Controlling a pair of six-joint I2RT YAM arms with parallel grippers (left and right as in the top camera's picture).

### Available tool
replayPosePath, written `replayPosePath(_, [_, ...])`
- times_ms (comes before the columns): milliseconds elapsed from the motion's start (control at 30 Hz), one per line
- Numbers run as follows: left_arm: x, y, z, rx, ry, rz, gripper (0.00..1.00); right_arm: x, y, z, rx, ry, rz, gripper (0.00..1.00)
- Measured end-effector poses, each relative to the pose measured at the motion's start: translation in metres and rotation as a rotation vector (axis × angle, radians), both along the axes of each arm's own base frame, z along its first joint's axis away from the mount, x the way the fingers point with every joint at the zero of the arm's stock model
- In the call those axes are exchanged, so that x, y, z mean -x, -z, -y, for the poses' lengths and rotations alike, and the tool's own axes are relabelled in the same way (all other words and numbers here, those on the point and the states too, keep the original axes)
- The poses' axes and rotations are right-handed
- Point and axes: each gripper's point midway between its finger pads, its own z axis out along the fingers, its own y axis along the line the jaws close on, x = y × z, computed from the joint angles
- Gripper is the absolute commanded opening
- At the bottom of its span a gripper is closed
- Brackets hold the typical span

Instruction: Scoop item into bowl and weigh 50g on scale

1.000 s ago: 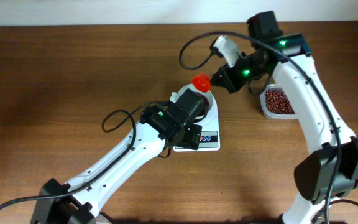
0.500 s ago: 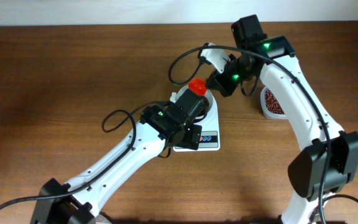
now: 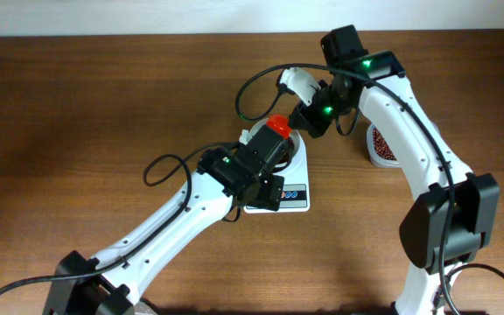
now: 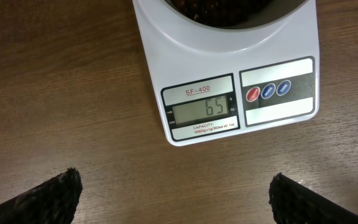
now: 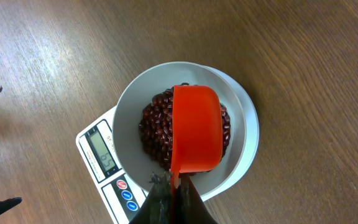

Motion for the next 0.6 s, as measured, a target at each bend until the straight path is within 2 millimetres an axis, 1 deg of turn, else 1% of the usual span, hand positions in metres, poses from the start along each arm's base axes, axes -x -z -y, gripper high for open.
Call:
replayPosePath(67, [0.000,0.000,0.000,0.000,0.000,0.000,0.99,0.000,0.005,0.000,0.004,-0.001,-0.011,0.04])
replayPosePath(133, [0.000,0.000,0.000,0.000,0.000,0.000,0.99,-0.002,0.019,-0.001,0.013,-0.003,-0.037,0.04])
replayPosePath(200, [0.000,0.000,0.000,0.000,0.000,0.000,0.99,-0.003,0.022,-0.001,0.014,-0.004,-0.041,0.04])
replayPosePath(500, [0.000,0.000,0.000,0.000,0.000,0.000,0.99,-0.008,0.021,-0.003,0.008,-0.005,-0.020,0.04])
replayPosePath(600, [0.000,0.000,0.000,0.000,0.000,0.000,0.99,-0.008,0.030,-0.003,0.008,-0.006,-0.019,0.04])
